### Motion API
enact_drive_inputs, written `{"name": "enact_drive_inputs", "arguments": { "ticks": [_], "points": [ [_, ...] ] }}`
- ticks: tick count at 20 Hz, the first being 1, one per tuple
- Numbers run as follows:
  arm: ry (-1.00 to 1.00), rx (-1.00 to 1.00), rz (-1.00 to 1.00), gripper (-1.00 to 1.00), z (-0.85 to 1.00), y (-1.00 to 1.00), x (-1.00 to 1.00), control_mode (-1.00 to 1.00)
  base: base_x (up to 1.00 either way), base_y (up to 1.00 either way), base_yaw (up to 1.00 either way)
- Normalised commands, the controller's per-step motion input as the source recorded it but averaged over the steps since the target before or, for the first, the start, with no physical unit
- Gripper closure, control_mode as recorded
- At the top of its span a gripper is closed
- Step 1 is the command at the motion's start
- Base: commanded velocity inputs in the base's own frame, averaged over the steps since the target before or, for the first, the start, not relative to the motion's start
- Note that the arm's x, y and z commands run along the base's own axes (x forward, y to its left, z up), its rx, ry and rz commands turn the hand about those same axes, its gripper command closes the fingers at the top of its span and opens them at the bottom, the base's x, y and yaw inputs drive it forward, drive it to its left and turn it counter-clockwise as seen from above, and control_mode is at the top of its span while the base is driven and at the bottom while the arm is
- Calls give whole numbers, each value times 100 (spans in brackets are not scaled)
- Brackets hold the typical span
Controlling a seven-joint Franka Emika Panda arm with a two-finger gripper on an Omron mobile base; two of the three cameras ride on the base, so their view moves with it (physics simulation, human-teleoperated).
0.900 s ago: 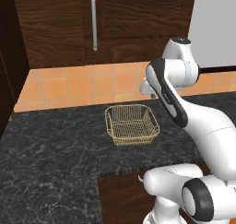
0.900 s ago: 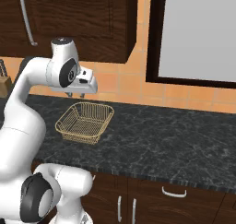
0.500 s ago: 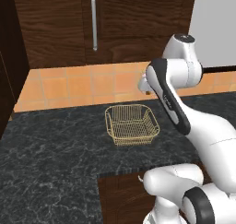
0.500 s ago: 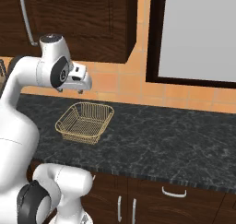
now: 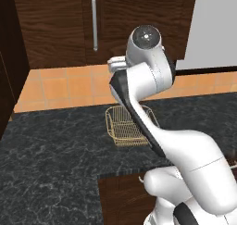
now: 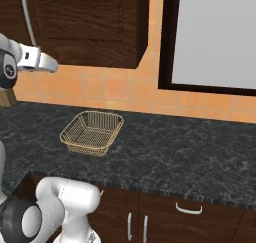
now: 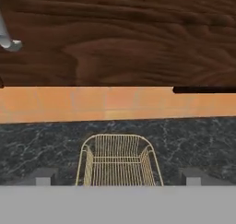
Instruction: Open the cabinet, pick up the bread from the cabinet and place it in the basket. Then move the basket to the dining counter.
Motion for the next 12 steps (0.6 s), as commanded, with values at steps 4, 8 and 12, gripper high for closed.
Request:
{"name": "enact_drive_inputs", "arguments": {
  "ticks": [4,8,12],
  "points": [
    [-20,-19,-13,-100,85,97,14,-100,0,0,0],
    [2,-26,1,-100,61,74,41,-100,0,0,0],
    [3,5,0,-100,52,26,54,-100,0,0,0]
  ]
}}
